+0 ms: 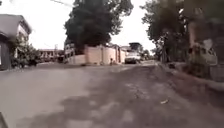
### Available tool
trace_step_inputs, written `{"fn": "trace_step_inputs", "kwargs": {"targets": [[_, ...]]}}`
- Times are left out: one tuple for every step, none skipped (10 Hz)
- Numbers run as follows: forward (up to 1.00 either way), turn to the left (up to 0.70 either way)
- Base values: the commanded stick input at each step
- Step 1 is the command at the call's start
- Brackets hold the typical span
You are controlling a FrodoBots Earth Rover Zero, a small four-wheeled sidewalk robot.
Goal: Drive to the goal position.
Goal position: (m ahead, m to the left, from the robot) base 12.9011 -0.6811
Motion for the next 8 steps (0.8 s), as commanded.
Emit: {"fn": "trace_step_inputs", "kwargs": {"targets": [[0.70, 0.00], [0.70, 0.00], [0.70, 0.00], [0.70, 0.00], [0.70, 0.00], [0.70, 0.00], [0.70, 0.00], [0.70, 0.00]]}}
